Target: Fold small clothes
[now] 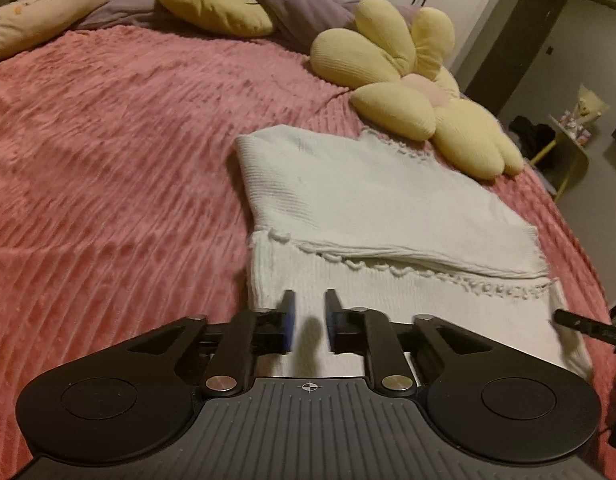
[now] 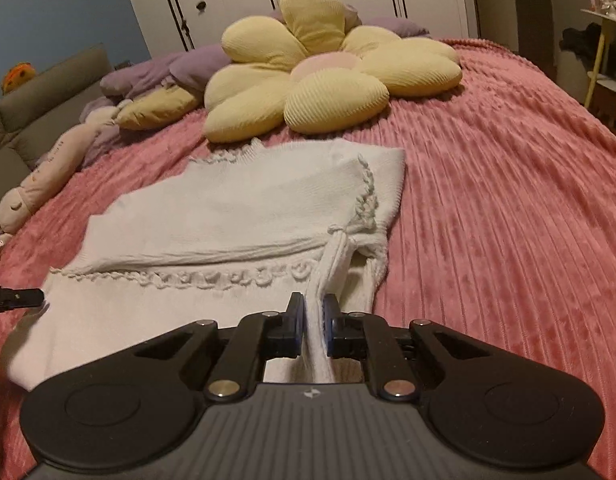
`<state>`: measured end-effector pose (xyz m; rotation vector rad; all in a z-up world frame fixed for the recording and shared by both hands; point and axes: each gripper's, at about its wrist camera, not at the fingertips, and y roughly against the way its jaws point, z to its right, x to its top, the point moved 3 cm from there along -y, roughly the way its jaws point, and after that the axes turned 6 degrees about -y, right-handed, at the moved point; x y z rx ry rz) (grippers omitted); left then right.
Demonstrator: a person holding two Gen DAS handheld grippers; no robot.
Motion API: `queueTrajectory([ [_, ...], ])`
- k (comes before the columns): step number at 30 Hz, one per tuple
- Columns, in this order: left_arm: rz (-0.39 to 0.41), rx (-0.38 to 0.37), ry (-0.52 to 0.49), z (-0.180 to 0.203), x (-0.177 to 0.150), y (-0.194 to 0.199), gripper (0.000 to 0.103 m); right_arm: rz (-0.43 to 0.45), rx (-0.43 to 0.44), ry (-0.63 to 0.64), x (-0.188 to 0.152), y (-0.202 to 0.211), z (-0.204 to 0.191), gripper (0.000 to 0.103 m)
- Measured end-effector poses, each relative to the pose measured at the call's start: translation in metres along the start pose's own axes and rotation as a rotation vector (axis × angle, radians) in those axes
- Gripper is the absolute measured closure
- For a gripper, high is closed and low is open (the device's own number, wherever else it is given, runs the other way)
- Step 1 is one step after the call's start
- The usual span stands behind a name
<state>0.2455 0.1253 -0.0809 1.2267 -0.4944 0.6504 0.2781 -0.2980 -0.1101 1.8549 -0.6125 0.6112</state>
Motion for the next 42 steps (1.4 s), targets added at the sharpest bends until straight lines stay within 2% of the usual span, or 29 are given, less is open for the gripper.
queueTrajectory([
  [1, 0.006, -0.011, -0.005, 0.001, 0.0, 0.001, 0.061, -0.009, 0.002, -0.007, 0.0, -0.002, 0.001, 0.092],
  [2, 0.01, -0.014, -0.015, 0.003, 0.0, 0.001, 0.06, -0.012, 0.003, -0.01, 0.0, -0.003, 0.001, 0.092],
  [5, -0.017, 0.007, -0.05, 0.008, 0.001, -0.007, 0.072, -0.024, -0.004, -0.002, 0.0, -0.008, 0.001, 0.092],
  [7, -0.054, 0.027, -0.056, 0.009, 0.0, -0.016, 0.086, -0.03, -0.025, 0.016, 0.0, -0.012, 0.0, 0.092],
  [10, -0.048, 0.082, -0.042, 0.005, 0.0, -0.015, 0.09, -0.039, -0.037, 0.018, -0.001, -0.016, 0.0, 0.092],
  [12, -0.01, 0.101, -0.008, -0.001, 0.002, -0.007, 0.086, -0.037, -0.031, 0.024, -0.001, -0.015, 0.0, 0.092],
  [14, 0.002, 0.086, 0.001, -0.005, 0.003, -0.002, 0.07, -0.037, -0.029, 0.028, -0.002, -0.014, 0.0, 0.092],
  [15, 0.004, 0.091, -0.003, -0.006, 0.003, -0.002, 0.059, -0.038, -0.026, 0.027, -0.002, -0.014, 0.001, 0.092],
  [18, 0.002, 0.15, -0.023, -0.011, 0.004, -0.004, 0.057, -0.04, -0.021, 0.018, -0.002, -0.014, 0.002, 0.092],
  [20, 0.002, 0.123, 0.022, -0.018, 0.005, -0.004, 0.057, -0.04, -0.02, 0.007, -0.001, -0.015, 0.002, 0.092],
  [24, -0.037, 0.065, 0.063, -0.021, 0.003, -0.014, 0.062, -0.038, -0.022, 0.007, -0.001, -0.015, 0.002, 0.091],
  [27, -0.053, 0.069, 0.083, -0.021, 0.003, -0.021, 0.085, -0.04, -0.027, 0.012, 0.0, -0.017, 0.001, 0.089],
  [28, -0.045, 0.074, 0.086, -0.02, 0.003, -0.02, 0.087, -0.041, -0.027, 0.019, 0.001, -0.018, -0.001, 0.089],
  [34, 0.035, 0.079, 0.007, 0.002, 0.01, 0.001, 0.091, -0.019, -0.061, 0.085, -0.002, -0.016, -0.009, 0.095],
  [39, 0.099, 0.031, -0.023, 0.018, 0.022, 0.025, 0.093, 0.031, -0.041, 0.099, 0.001, 0.001, -0.017, 0.096],
  [42, 0.138, -0.003, -0.047, 0.029, 0.035, 0.039, 0.094, 0.09, -0.034, 0.143, 0.007, 0.016, -0.028, 0.096],
])
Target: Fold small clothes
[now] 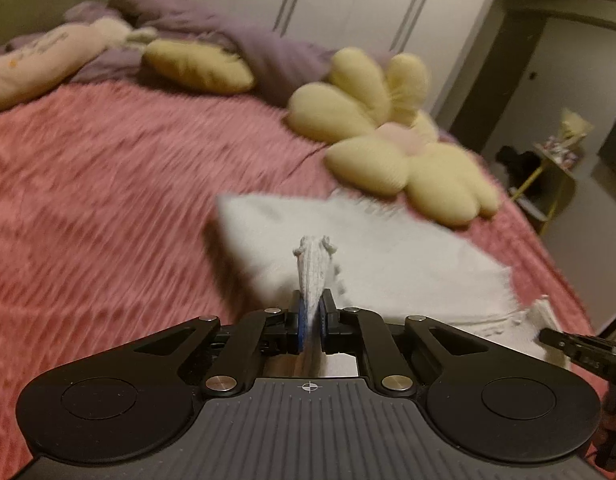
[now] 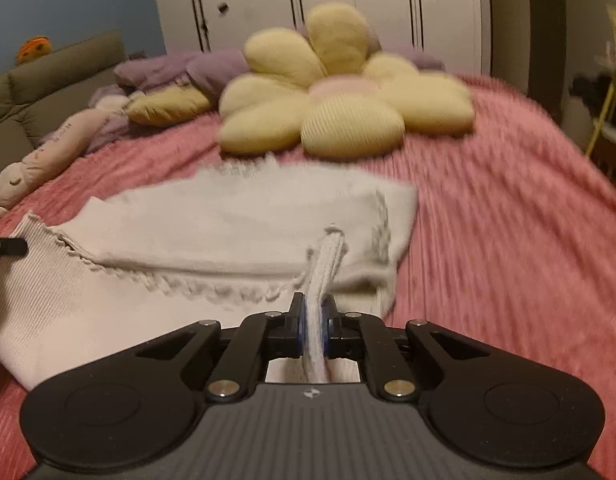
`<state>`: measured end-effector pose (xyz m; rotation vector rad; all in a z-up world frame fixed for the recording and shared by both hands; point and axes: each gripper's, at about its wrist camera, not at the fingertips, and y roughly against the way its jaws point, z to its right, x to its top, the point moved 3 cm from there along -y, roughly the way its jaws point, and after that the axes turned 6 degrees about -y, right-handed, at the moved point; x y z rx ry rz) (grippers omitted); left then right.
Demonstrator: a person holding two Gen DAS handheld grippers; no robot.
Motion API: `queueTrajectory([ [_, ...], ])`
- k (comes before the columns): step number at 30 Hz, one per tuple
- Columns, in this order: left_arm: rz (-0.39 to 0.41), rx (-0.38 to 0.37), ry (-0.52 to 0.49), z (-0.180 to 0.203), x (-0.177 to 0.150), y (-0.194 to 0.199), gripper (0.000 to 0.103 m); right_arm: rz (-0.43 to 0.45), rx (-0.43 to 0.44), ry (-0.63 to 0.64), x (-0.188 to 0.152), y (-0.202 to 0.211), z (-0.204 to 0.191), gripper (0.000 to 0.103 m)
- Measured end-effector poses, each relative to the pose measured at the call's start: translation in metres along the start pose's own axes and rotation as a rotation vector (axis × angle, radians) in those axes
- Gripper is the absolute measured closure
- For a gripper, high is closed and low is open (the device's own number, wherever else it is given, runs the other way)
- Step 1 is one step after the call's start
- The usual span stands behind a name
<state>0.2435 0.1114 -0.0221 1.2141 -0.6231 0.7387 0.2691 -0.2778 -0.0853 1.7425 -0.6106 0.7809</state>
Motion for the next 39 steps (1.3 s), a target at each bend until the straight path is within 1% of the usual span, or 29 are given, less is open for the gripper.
queueTrajectory([
  [3, 0.064, -0.008, -0.053, 0.013, 0.023, 0.011, 0.094, 0.058, 0.007, 0.023, 0.016, 0.013, -0.008, 0.096],
  [6, 0.123, -0.002, -0.072, 0.016, 0.047, 0.013, 0.094, 0.113, 0.022, 0.035, 0.033, 0.021, -0.016, 0.096],
  [9, 0.171, 0.042, -0.083, 0.012, 0.066, 0.002, 0.094, 0.17, 0.001, 0.065, 0.051, 0.019, -0.022, 0.096],
  [12, 0.202, 0.119, -0.111, 0.008, 0.08, -0.023, 0.094, 0.22, -0.054, 0.071, 0.072, 0.004, -0.02, 0.096],
  [14, 0.174, 0.148, -0.094, 0.0, 0.083, -0.048, 0.094, 0.22, -0.088, 0.053, 0.083, -0.014, -0.014, 0.096],
  [16, 0.103, 0.153, -0.057, -0.01, 0.078, -0.08, 0.094, 0.19, -0.117, 0.02, 0.091, -0.039, -0.005, 0.096],
  [18, 0.027, 0.156, -0.034, -0.018, 0.065, -0.107, 0.094, 0.134, -0.128, 0.003, 0.092, -0.066, 0.004, 0.096],
  [20, -0.037, 0.154, -0.024, -0.023, 0.052, -0.125, 0.093, 0.056, -0.124, -0.03, 0.085, -0.092, 0.012, 0.096],
  [21, -0.055, 0.146, -0.022, -0.025, 0.047, -0.129, 0.091, 0.017, -0.128, -0.044, 0.08, -0.103, 0.016, 0.095],
  [22, -0.067, 0.129, -0.02, -0.027, 0.042, -0.132, 0.083, -0.019, -0.136, -0.044, 0.075, -0.112, 0.017, 0.094],
  [23, -0.068, 0.108, -0.017, -0.028, 0.039, -0.133, 0.077, -0.036, -0.14, -0.042, 0.071, -0.116, 0.018, 0.093],
  [24, -0.065, 0.086, -0.018, -0.029, 0.036, -0.135, 0.074, -0.037, -0.136, -0.04, 0.068, -0.117, 0.018, 0.084],
  [25, -0.063, 0.078, -0.024, -0.03, 0.035, -0.136, 0.08, -0.034, -0.13, -0.039, 0.067, -0.118, 0.018, 0.082],
  [26, -0.065, 0.084, -0.031, -0.031, 0.033, -0.137, 0.091, -0.025, -0.124, -0.037, 0.066, -0.118, 0.017, 0.082],
  [27, -0.068, 0.086, -0.033, -0.032, 0.033, -0.138, 0.093, -0.02, -0.121, -0.029, 0.066, -0.119, 0.016, 0.083],
  [28, -0.063, 0.093, -0.031, -0.033, 0.034, -0.138, 0.094, -0.022, -0.127, -0.013, 0.067, -0.12, 0.015, 0.091],
  [29, -0.047, 0.109, -0.034, -0.034, 0.037, -0.135, 0.094, -0.017, -0.135, 0.004, 0.069, -0.121, 0.012, 0.097],
  [31, 0.006, 0.123, -0.041, -0.033, 0.049, -0.127, 0.094, 0.023, -0.146, 0.066, 0.075, -0.116, 0.004, 0.097],
  [33, 0.07, 0.136, -0.031, -0.035, 0.065, -0.12, 0.094, 0.101, -0.167, 0.111, 0.088, -0.11, -0.004, 0.097],
  [34, 0.094, 0.154, -0.034, -0.034, 0.072, -0.12, 0.094, 0.134, -0.17, 0.115, 0.095, -0.107, -0.006, 0.097],
  [36, 0.12, 0.219, -0.064, -0.032, 0.084, -0.129, 0.094, 0.181, -0.195, 0.113, 0.108, -0.109, -0.009, 0.097],
  [39, 0.137, 0.279, -0.051, -0.034, 0.094, -0.15, 0.094, 0.218, -0.253, 0.114, 0.122, -0.127, -0.014, 0.097],
])
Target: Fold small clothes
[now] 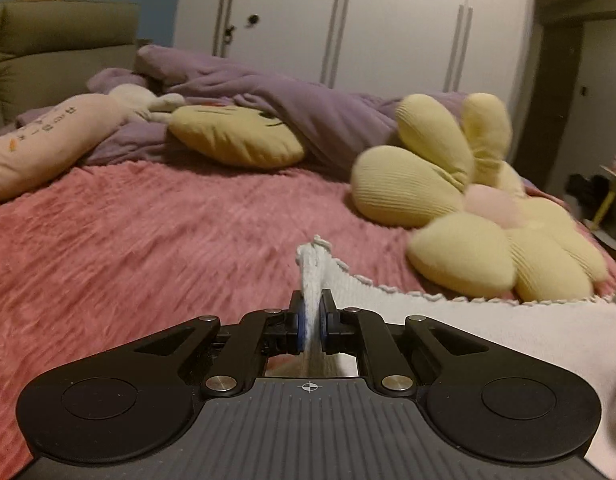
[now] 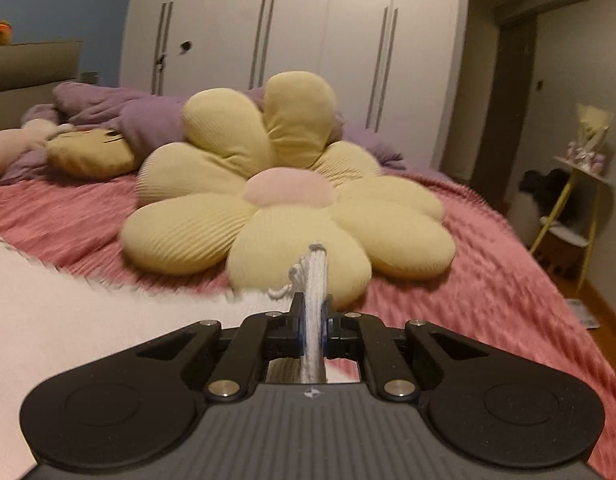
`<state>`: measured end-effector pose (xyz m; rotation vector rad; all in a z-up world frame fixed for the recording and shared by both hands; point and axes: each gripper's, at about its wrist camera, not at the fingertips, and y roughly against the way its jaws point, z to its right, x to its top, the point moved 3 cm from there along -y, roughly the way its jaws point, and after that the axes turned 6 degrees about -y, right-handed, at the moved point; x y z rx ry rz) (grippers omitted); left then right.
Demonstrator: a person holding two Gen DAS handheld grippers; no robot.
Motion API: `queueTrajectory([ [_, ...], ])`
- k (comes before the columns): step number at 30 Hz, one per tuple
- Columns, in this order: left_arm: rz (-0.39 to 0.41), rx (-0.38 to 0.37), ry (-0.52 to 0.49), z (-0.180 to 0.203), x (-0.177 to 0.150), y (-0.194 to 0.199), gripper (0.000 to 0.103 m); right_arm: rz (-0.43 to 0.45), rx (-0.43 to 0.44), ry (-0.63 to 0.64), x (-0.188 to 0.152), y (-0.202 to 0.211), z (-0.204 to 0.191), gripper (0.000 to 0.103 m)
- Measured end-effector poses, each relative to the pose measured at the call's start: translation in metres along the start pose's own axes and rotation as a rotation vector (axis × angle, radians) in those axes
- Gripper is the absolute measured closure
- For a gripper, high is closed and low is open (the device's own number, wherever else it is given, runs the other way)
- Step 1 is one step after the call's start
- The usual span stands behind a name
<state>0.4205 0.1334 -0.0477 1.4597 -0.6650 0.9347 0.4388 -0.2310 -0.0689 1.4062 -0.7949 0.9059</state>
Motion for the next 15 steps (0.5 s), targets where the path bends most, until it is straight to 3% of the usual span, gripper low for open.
queueTrajectory([
  [7, -0.068, 0.111, -0.05, 0.014, -0.029, -0.05, 0.093, -0.042, -0.107, -0.014, -0.021, -0.053, -0.008, 0.096],
  [15, -0.12, 0.177, -0.061, 0.012, -0.059, -0.075, 0.089, -0.075, -0.143, -0.087, -0.052, -0.074, 0.008, 0.09],
])
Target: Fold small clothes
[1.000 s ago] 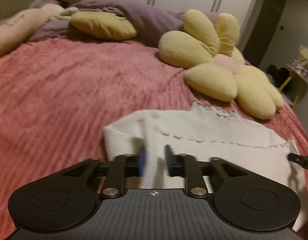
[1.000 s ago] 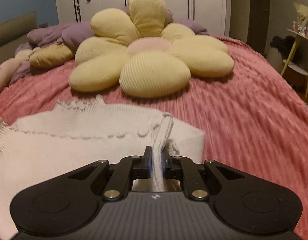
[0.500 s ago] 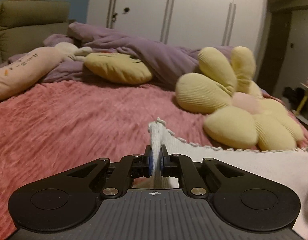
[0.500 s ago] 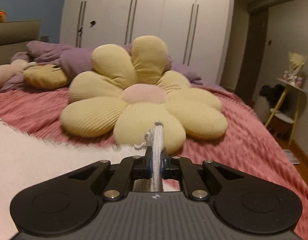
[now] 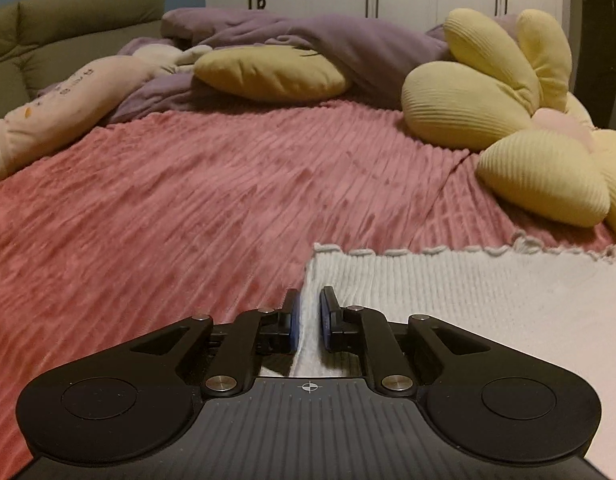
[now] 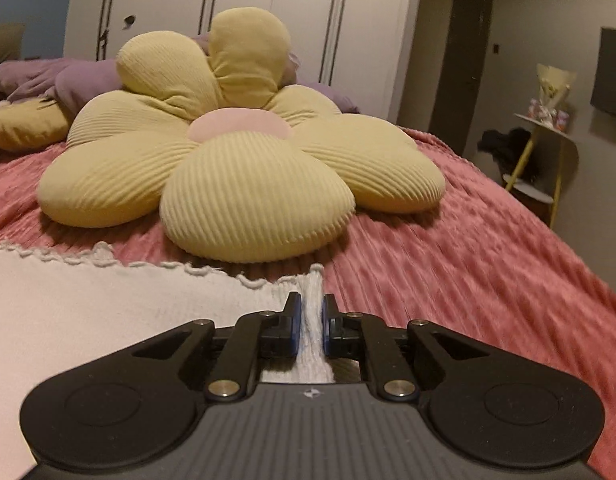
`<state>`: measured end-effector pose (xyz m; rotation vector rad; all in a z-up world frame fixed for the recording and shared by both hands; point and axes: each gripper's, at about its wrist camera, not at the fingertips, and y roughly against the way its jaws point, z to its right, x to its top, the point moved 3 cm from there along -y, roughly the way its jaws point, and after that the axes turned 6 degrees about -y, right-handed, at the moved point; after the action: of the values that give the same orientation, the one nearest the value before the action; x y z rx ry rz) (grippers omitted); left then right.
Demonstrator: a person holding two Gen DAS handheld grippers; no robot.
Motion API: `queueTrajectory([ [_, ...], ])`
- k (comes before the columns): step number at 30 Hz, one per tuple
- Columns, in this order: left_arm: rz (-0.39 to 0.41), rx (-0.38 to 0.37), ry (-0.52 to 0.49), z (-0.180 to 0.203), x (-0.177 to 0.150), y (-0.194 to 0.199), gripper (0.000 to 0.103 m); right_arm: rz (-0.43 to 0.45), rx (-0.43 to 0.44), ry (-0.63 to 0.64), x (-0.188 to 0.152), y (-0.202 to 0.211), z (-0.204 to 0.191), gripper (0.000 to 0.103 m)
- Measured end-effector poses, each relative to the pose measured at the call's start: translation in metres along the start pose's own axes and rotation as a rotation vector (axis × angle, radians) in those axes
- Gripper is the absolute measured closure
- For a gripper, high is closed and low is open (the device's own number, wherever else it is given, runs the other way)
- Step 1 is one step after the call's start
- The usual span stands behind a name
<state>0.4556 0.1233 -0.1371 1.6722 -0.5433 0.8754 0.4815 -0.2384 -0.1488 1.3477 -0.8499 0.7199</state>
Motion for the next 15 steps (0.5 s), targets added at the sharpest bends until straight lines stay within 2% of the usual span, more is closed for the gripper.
queueTrajectory([
  [3, 0.003, 0.026, -0.026, 0.005, -0.002, -0.002, 0.087, 0.003, -0.02, -0.017, -0.002, -0.005, 0.002, 0.082],
  [8, 0.005, 0.024, -0.018, 0.005, -0.004, -0.004, 0.086, 0.002, -0.024, -0.029, -0.004, -0.011, 0.004, 0.08],
  [13, 0.0, 0.059, -0.012, 0.003, -0.004, -0.009, 0.073, 0.015, -0.033, -0.026, -0.007, -0.015, 0.003, 0.078],
  [14, -0.004, 0.091, -0.028, 0.005, -0.002, -0.008, 0.06, 0.015, -0.041, -0.019, -0.007, -0.015, 0.002, 0.078],
  [15, -0.011, 0.143, -0.03, 0.003, -0.001, -0.005, 0.033, 0.013, -0.052, -0.005, -0.006, -0.015, 0.0, 0.076],
])
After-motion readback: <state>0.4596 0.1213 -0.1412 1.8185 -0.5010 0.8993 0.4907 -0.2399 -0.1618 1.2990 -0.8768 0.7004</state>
